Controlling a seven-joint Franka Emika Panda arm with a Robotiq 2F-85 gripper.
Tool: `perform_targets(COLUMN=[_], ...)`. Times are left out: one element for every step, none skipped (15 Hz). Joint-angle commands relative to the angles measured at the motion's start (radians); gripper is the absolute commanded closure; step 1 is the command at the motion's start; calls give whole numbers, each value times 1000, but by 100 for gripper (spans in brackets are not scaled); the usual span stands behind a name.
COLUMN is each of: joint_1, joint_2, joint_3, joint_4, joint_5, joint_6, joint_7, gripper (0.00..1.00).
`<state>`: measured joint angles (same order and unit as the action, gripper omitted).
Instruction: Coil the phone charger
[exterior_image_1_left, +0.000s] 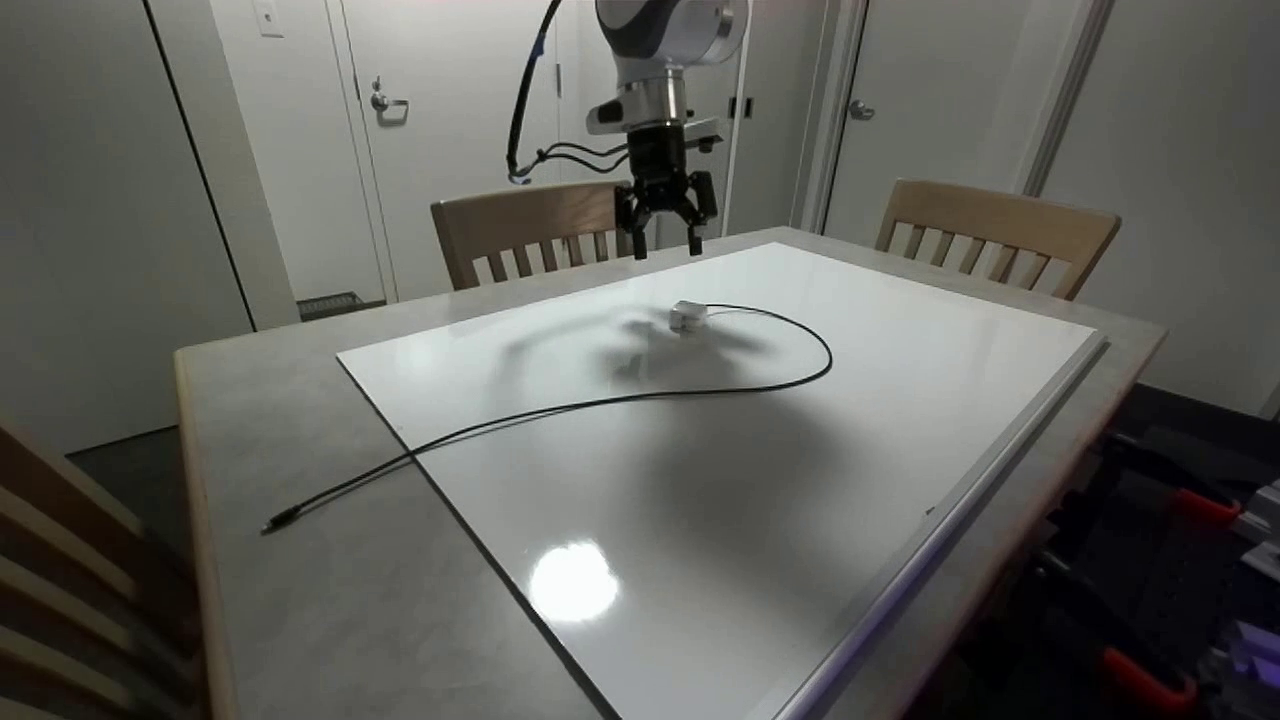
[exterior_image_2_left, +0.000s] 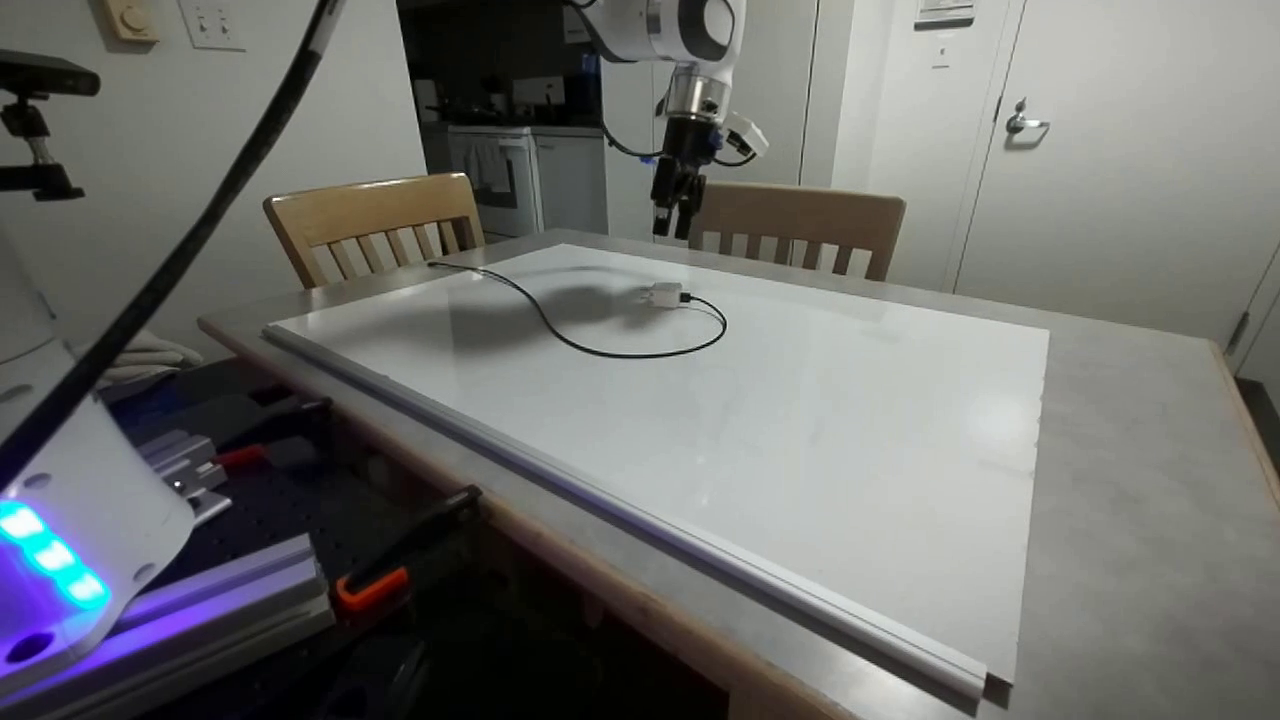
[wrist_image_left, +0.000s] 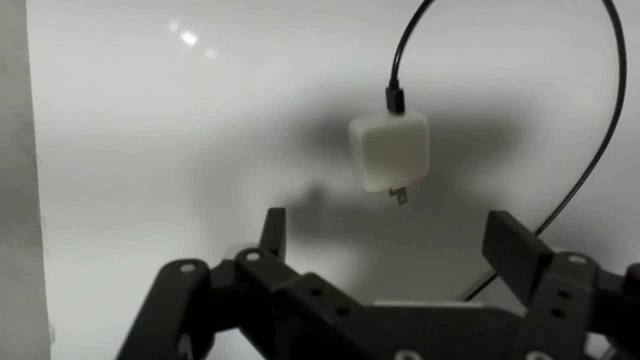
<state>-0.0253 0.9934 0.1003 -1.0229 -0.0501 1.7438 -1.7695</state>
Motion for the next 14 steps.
perform_targets(joint_1=[55,35,47,51,51,47,42,45,52,63,72,84,97,110], joint_2=[95,33,42,42,41,41,41,50,59,65,67,71,75,81], joint_3=[7,4,4,4,3,3,2,2,2,0,0,0,3,4], joint_4=[176,67,81,79,79,79,79,93,113,126,135,147,160,175], joint_5=[-9,0,0,0,0,0,0,8,6,6,8,9,10,7], joint_6=[-125,-59,-68,-67,-67,-67,-67,-78,-97,-104,-115,-124,-130,-140], joint_7=[36,23,28,28,28,28,28,58,92,134,175,224,270,311], gripper=[0,0,0,0,0,0,0,0,0,0,0,0,0,0])
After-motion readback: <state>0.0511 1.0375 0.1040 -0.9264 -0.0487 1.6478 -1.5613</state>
